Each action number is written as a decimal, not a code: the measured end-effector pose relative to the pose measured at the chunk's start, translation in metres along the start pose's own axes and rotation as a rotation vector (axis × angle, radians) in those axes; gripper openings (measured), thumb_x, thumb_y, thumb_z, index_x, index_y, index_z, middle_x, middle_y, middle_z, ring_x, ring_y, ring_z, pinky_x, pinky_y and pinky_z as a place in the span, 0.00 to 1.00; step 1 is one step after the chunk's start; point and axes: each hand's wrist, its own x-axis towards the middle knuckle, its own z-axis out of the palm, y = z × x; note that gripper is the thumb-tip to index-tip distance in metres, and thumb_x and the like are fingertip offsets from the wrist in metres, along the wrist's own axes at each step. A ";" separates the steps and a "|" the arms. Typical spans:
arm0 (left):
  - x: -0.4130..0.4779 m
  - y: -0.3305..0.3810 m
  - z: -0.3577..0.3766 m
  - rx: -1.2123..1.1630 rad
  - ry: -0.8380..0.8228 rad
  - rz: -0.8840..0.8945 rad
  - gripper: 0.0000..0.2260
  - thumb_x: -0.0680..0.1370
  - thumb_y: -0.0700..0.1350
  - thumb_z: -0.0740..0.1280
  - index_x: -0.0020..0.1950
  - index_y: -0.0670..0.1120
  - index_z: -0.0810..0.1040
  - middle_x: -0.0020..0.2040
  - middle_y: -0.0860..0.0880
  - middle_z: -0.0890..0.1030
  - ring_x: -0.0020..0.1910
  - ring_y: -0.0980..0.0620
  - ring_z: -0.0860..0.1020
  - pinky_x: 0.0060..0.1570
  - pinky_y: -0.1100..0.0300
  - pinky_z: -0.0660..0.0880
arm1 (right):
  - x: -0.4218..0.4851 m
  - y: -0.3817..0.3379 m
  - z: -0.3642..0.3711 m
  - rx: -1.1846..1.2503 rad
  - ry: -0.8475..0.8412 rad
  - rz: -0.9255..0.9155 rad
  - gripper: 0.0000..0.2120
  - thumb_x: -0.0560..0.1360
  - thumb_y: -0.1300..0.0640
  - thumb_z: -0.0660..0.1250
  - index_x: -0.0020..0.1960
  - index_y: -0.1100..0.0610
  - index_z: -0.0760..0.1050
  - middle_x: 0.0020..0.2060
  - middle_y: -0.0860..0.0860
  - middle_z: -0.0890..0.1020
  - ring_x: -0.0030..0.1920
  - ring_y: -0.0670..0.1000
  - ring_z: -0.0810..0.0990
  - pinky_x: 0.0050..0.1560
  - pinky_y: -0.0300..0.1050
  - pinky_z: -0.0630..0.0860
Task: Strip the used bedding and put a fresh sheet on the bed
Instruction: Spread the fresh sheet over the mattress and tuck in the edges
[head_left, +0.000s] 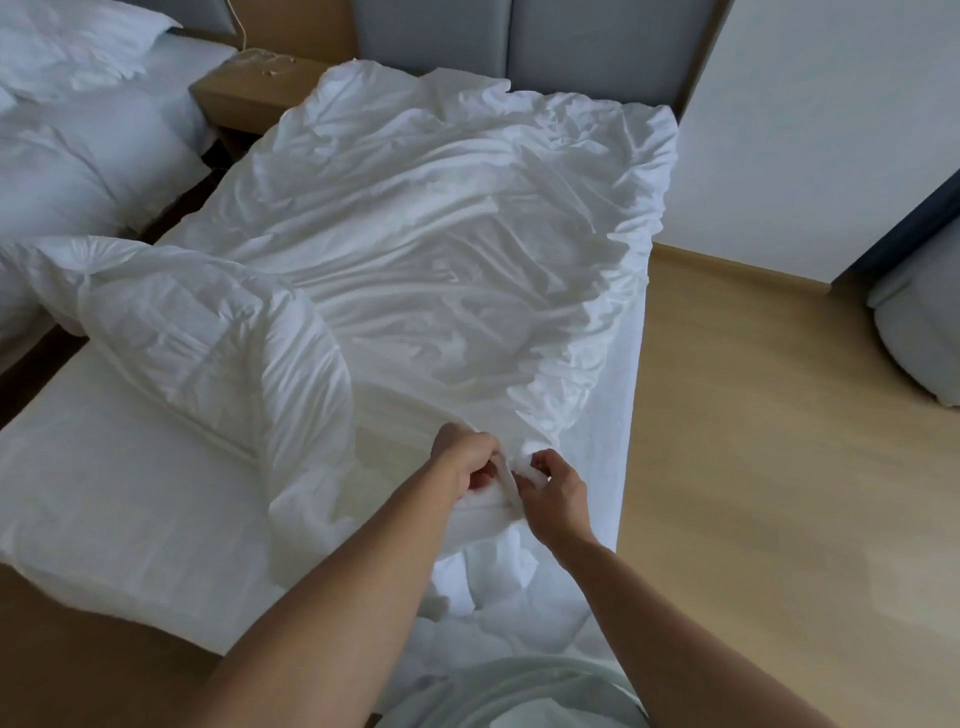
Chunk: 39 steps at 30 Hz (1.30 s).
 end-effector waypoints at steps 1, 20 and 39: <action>0.000 0.001 0.001 -0.074 -0.022 -0.019 0.04 0.73 0.33 0.67 0.39 0.40 0.76 0.30 0.43 0.78 0.28 0.46 0.77 0.28 0.60 0.74 | 0.000 0.000 -0.002 0.019 0.009 0.017 0.06 0.74 0.54 0.71 0.41 0.51 0.74 0.36 0.49 0.79 0.35 0.49 0.76 0.35 0.43 0.75; -0.064 -0.039 -0.082 -0.628 0.035 -0.028 0.01 0.75 0.35 0.69 0.45 0.38 0.79 0.32 0.43 0.83 0.29 0.47 0.83 0.28 0.55 0.80 | -0.002 -0.039 -0.020 0.646 0.076 0.407 0.07 0.72 0.62 0.76 0.42 0.58 0.78 0.41 0.54 0.80 0.42 0.55 0.78 0.45 0.51 0.79; -0.066 -0.226 -0.110 -0.828 0.274 -0.429 0.17 0.76 0.32 0.61 0.66 0.36 0.72 0.57 0.37 0.76 0.49 0.37 0.77 0.59 0.39 0.77 | -0.134 0.032 0.004 0.054 0.174 0.129 0.06 0.73 0.56 0.72 0.41 0.49 0.76 0.37 0.48 0.78 0.32 0.48 0.75 0.27 0.38 0.70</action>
